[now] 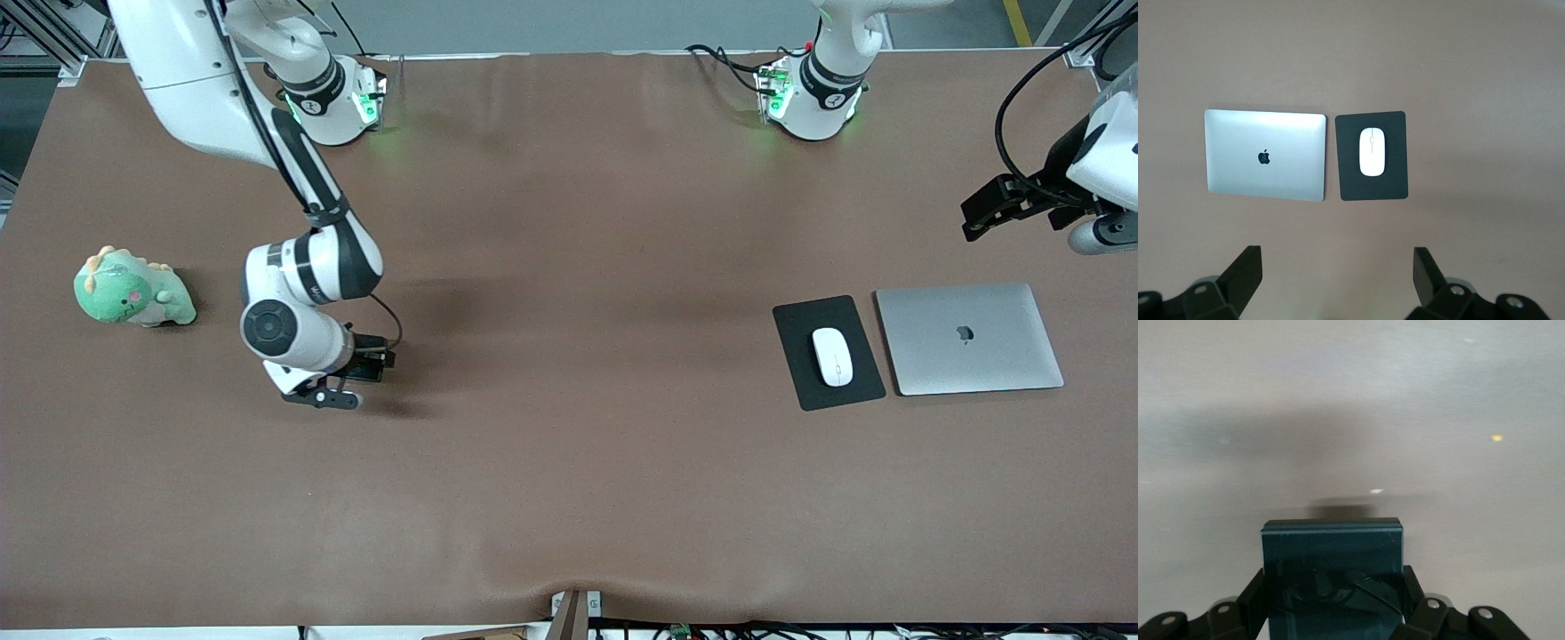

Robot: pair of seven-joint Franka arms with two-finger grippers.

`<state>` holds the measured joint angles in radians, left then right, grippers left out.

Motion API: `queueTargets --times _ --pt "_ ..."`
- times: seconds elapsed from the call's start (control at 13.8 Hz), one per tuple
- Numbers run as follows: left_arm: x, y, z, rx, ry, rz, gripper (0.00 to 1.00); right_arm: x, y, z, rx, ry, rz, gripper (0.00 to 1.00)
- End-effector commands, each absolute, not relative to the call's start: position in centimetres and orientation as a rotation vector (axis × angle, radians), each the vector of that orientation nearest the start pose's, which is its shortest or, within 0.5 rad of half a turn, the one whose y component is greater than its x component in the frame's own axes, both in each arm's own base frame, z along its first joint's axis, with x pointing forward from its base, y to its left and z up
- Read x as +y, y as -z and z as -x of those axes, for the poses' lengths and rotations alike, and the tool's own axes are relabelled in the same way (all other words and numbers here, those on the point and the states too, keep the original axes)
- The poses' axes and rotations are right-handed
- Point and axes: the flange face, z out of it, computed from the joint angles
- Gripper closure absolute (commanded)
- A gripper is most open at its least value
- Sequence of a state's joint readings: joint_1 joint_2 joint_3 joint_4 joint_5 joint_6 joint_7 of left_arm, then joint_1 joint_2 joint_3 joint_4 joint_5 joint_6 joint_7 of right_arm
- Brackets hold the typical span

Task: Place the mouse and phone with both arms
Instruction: 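Carry the phone with the right gripper toward the green plush toy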

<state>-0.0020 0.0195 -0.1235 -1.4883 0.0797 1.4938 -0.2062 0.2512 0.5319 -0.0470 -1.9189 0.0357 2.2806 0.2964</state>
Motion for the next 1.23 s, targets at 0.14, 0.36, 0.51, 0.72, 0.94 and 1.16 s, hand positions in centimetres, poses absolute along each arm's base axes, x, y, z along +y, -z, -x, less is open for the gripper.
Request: queueTargets --times 0.14,0.36,0.51,0.72,0.94,1.16 --pt "-5.7 -65.1 -54.5 -0.118 -0.005 3.081 0.0 5.9 -22.5 -55.8 0.068 -0.262 3.151 1.0" --pt "-5.5 -65.0 -54.5 -0.123 -0.008 3.08 0.0 2.8 -23.0 -54.0 0.061 -0.265 3.14 1.0" --pt "-5.2 -65.1 -54.5 -0.132 -0.006 3.08 0.0 1.5 -22.8 -53.0 0.061 -0.246 3.142 1.0" --pt "-5.0 -65.1 -54.6 -0.137 -0.006 3.08 0.0 -0.3 -21.7 -50.8 0.094 -0.176 3.144 1.0" --pt "-5.0 -65.1 -54.6 -0.137 -0.006 3.08 0.0 -2.8 -20.8 -49.3 0.059 -0.176 3.139 1.0" --pt "-4.9 -65.1 -54.6 -0.139 -0.006 3.08 0.0 -7.3 -19.8 -48.0 0.001 -0.156 3.13 1.0"
